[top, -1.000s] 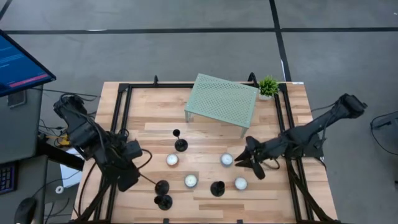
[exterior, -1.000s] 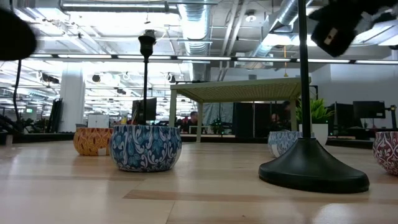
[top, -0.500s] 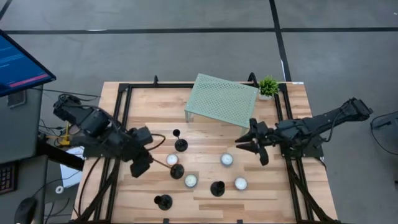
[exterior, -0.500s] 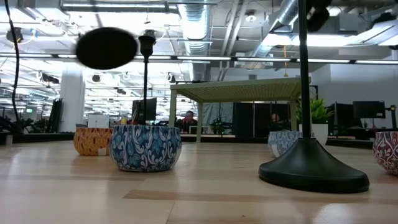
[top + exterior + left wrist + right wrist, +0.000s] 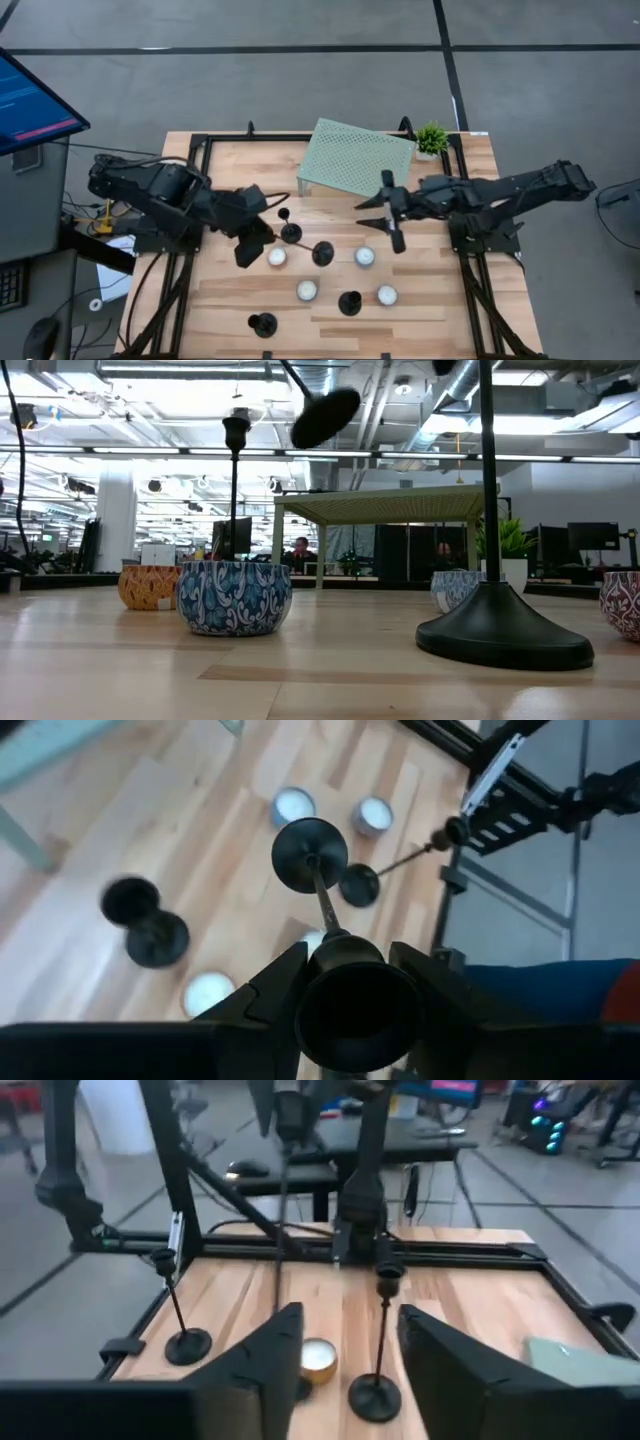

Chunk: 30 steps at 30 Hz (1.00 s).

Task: Pick & Place candle stick holders
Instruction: Put the black candle holder on the shelf

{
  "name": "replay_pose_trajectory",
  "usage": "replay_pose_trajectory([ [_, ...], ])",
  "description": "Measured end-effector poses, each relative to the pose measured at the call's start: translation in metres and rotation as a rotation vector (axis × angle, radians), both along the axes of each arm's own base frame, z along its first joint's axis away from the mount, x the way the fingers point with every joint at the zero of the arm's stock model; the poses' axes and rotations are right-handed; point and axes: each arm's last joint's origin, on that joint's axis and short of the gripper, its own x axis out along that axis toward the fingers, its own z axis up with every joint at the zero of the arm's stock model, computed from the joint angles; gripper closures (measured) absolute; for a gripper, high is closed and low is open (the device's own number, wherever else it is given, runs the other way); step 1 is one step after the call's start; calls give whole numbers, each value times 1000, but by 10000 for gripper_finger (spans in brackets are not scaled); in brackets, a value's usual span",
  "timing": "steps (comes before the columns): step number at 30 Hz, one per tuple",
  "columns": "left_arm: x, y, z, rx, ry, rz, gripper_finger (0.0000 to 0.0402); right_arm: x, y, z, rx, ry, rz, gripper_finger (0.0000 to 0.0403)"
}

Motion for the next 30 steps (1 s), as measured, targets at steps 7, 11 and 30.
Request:
replay_pose_trajectory([
  [7,11,10,-2,102,-12,30,265,48,7,22,-85,137,99,169],
  [11,13,13,0,126,-33,25,265,71,11,25,-128,208,119,159],
  [30,17,15,4,208,-91,17,265,129,-3,12,-181,289,99,159],
])
